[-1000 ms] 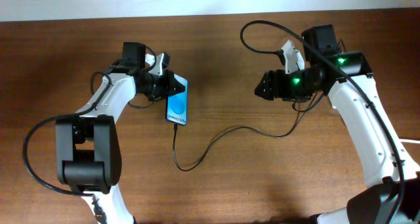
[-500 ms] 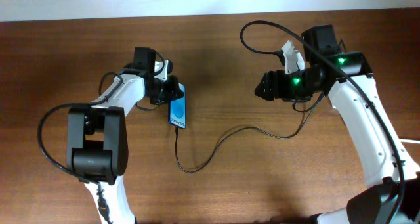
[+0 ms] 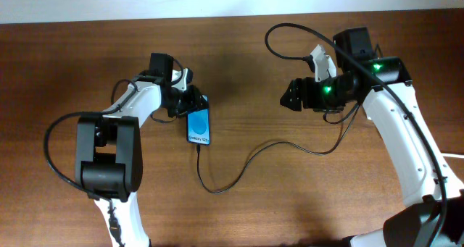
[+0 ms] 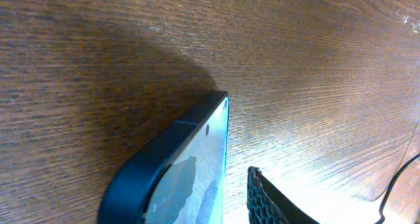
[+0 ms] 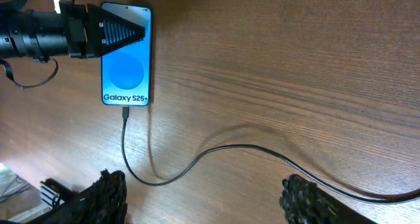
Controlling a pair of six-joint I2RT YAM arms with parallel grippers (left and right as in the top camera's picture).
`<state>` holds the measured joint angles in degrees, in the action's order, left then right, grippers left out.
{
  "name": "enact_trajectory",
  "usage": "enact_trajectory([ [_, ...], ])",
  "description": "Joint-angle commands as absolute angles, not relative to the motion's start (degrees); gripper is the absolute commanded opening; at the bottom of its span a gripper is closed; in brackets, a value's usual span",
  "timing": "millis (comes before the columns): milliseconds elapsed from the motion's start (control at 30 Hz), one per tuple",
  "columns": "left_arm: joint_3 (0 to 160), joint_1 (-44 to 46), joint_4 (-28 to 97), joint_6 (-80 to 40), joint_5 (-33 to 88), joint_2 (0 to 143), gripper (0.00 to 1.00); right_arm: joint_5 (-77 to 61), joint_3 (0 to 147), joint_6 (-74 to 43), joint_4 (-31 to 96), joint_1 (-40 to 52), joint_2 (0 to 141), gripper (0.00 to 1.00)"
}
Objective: Plug charger to phone and switch on socket
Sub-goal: 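Open the left gripper and lift it off the phone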
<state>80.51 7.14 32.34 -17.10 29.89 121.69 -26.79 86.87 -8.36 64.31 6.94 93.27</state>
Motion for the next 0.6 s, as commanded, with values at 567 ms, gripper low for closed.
enact_trajectory([
  [567,81.4,9.1,42.5,-16.6,5.5,120.0,0.6,-26.0,87.0,-6.2,65.2,7.1,93.1,0.81],
])
